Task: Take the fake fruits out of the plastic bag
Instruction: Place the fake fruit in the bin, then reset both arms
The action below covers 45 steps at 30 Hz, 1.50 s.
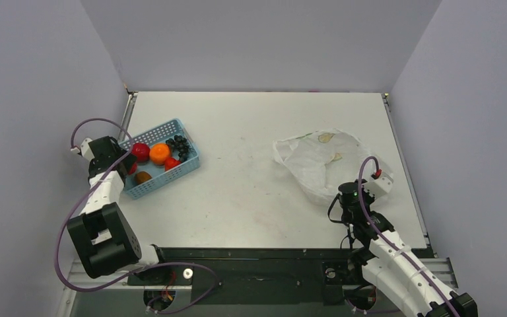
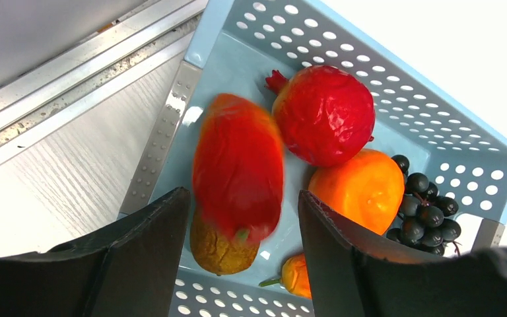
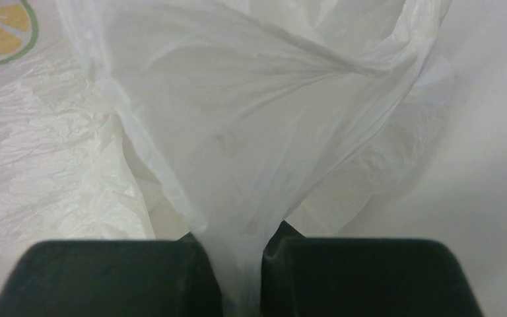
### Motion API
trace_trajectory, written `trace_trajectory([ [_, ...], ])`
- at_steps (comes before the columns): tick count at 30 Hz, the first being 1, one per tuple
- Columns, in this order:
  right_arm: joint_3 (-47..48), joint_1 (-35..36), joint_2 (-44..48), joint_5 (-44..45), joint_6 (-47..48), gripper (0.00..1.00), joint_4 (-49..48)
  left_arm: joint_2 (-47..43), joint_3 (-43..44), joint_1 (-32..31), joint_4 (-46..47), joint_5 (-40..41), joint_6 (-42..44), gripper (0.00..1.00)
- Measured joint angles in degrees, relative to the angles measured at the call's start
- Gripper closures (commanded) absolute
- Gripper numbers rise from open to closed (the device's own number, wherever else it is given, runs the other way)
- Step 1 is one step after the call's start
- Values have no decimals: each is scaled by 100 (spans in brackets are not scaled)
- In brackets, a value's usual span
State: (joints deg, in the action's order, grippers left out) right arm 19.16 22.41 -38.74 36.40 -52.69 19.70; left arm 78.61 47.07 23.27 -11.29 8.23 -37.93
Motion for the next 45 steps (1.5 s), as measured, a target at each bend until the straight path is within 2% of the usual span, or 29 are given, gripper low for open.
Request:
trace_trajectory([
  [9, 2, -37, -116, -4, 103, 98, 42, -39, 127, 0, -129, 146, 11, 41],
  [15, 61, -63, -107, -55, 153, 88, 151, -254, 164, -2, -258, 138, 9, 41],
  [17, 179, -74, -101, -66, 188, 80, 302, -404, 166, 0, -310, 85, 9, 41],
  [19, 374, -92, -101, -68, 216, 63, 494, -616, 170, 0, -365, -48, 4, 41],
  [20, 503, -101, -101, -66, 234, 48, 599, -706, 173, -2, -374, -122, 4, 41],
  [21, 605, -107, -101, -59, 234, 40, 680, -822, 173, -2, -389, -216, 2, 39],
  [22, 728, -118, -101, -61, 260, 27, 765, -931, 173, -2, -402, -323, -4, 36],
  [23, 850, -133, -101, -59, 280, 22, 855, -1036, 173, -9, -407, -442, -9, 27],
  [24, 970, -149, -101, -57, 310, 14, 929, -1139, 173, -26, -411, -568, -17, 25],
  [26, 1215, -173, -103, -44, 367, 8, 1130, -1333, 173, -50, -439, -852, -11, 19],
  [30, 1698, -184, -107, -39, 420, 6, 1593, -1740, 173, -87, -490, -1532, 63, 8],
  [37, 2533, -184, 138, -87, 520, 6, 2618, -2490, 393, -105, -595, -2809, 142, 4],
  [45, 3963, -184, 938, -354, 1204, 6, 3488, -3220, 861, -105, -555, -3805, -90, 3],
])
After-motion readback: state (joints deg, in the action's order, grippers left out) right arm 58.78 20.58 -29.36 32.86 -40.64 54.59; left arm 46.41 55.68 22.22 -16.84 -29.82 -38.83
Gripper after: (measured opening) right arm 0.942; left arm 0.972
